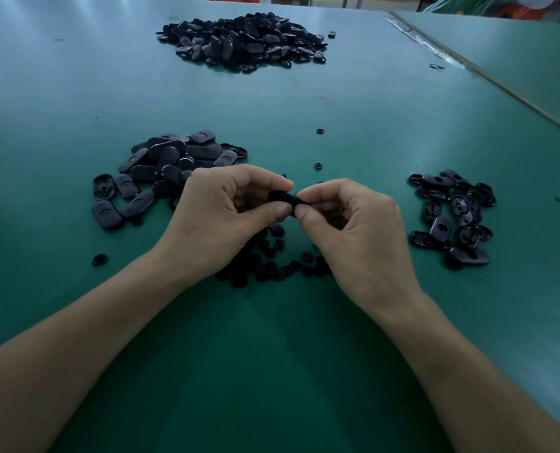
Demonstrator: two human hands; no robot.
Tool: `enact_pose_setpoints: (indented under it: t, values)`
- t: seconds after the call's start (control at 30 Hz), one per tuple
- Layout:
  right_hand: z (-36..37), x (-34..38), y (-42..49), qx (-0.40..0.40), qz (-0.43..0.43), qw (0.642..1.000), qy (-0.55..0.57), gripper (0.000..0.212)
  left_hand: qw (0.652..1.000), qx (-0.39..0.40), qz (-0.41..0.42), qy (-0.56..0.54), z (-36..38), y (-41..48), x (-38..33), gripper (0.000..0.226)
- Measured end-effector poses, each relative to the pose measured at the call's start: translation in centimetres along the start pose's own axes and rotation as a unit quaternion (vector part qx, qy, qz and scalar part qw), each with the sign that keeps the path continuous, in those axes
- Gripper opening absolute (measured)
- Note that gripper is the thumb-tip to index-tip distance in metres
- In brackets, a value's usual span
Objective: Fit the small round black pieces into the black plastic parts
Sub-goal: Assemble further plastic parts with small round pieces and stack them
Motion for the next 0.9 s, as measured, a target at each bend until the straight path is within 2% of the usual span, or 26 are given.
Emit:
enact_pose_setpoints:
  t: [0.3, 0.7, 0.8, 0.9]
  values:
    - [0.1, -0.2, 0.1, 0.007, 0.021, 1.000, -0.004, 0.013, 1.000, -0.014, 0.000, 0.013, -0.3, 0.0, 0.1, 0.026]
    - [0.0, 0.3, 0.1, 0.017, -0.013, 0.999, -0.029, 0.017, 0.996, -0.049, 0.037, 0.060, -0.4, -0.2, -0.1, 0.023]
    - [-0.5, 0.5, -0.1, -0.013, -0.030, 0.995, -0.091, 0.018, 0.989, -0.107, 0.051, 0.086, -1.3, 0.0, -0.1, 0.023]
    - [-2.0, 0.3, 0.2, -0.064, -0.040, 0.971, -0.226, 0.018, 0.975, -0.188, 0.043, 0.112, -2.7, 0.4, 0.3, 0.020]
Point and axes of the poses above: each hand's wrist, its own y-axis towards the middle knuckle, its own z-axis out of the palm, x = y × z, the point moved 5 cm from there along y, towards the middle knuckle, and after that the axes turned 10 degrees about -x, right-handed, at the moved point
